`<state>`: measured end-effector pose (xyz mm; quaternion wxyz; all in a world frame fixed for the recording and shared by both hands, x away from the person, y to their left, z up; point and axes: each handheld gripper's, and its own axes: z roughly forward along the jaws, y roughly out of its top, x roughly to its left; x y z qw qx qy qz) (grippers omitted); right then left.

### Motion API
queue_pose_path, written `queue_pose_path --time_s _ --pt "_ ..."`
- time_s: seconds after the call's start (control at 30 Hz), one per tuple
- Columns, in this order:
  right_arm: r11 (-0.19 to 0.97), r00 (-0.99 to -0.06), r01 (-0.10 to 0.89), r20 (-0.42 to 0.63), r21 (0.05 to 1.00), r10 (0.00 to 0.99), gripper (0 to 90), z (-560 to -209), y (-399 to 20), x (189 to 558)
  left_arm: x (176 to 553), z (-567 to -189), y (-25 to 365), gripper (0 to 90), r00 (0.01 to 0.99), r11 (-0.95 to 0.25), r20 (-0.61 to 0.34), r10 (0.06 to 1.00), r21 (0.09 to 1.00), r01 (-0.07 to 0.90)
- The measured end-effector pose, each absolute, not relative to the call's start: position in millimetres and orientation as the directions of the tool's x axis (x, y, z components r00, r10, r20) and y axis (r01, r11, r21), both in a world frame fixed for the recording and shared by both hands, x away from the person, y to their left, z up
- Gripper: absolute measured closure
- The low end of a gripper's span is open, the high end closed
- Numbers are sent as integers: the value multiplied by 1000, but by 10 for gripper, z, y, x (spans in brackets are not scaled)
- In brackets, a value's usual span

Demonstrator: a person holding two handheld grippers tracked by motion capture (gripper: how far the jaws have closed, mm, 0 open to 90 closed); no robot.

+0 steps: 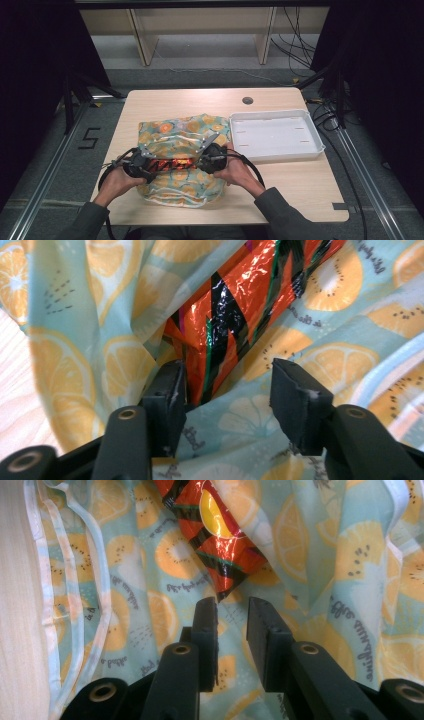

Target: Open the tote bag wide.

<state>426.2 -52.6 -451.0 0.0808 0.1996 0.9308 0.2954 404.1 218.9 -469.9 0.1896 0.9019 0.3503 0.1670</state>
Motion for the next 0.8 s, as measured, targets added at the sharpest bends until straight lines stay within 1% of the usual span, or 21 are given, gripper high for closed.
queue_pose_path --time_s 0.07,0.17,0.23,0.27,0.3,0.33,0.4,0.47,0.5,0.57,0.67,0.73,0.77,0.8 --pt "745 -910 318 -33 586 414 747 -4512 -523 4264 4052 -4718 2179 549 698 -687 179 693 457 565" --pt "743 -908 318 -35 589 417 747 -4505 -532 4270 4072 -4711 2187 696 706 -701 204 678 466 540" --pt "739 -906 325 -31 589 423 748 -4491 -546 4267 4068 -4705 2188 813 711 -709 212 670 466 529" --pt "738 -906 326 -28 591 423 747 -4478 -557 4274 4065 -4698 2188 857 711 -709 216 669 474 522" --pt "736 -905 324 -33 594 425 748 -4467 -569 4283 4068 -4685 2191 878 719 -718 225 657 476 507" --pt "733 -903 328 -29 596 428 748 -4457 -582 4284 4065 -4654 2192 887 727 -729 234 645 472 495" --pt "724 -898 334 -29 604 438 748 -4429 -613 4286 4046 -4585 2196 891 746 -739 223 627 472 480" --pt "711 -891 351 -17 609 454 748 -4380 -649 4279 4003 -4497 2188 892 755 -727 192 626 495 476" --pt "709 -890 361 -4 606 456 748 -4353 -669 4272 3992 -4428 2193 892 775 -743 195 601 493 452" --pt "710 -898 331 -22 621 438 748 -4332 -699 4283 3965 -4319 2190 893 785 -735 176 594 516 440" --pt "701 -892 342 -19 626 452 744 -4300 -732 4280 3938 -4174 2205 893 814 -748 174 554 534 395" --pt "693 -889 345 -16 633 458 737 -4297 -744 4285 3907 -4114 2207 893 813 -736 166 558 551 392" --pt "692 -891 339 -19 638 454 735 -4294 -746 4293 3902 -4082 2215 893 822 -747 176 541 549 374" --pt "683 -887 344 -14 644 461 733 -4291 -745 4295 3887 -4068 2213 893 820 -734 156 550 559 386"
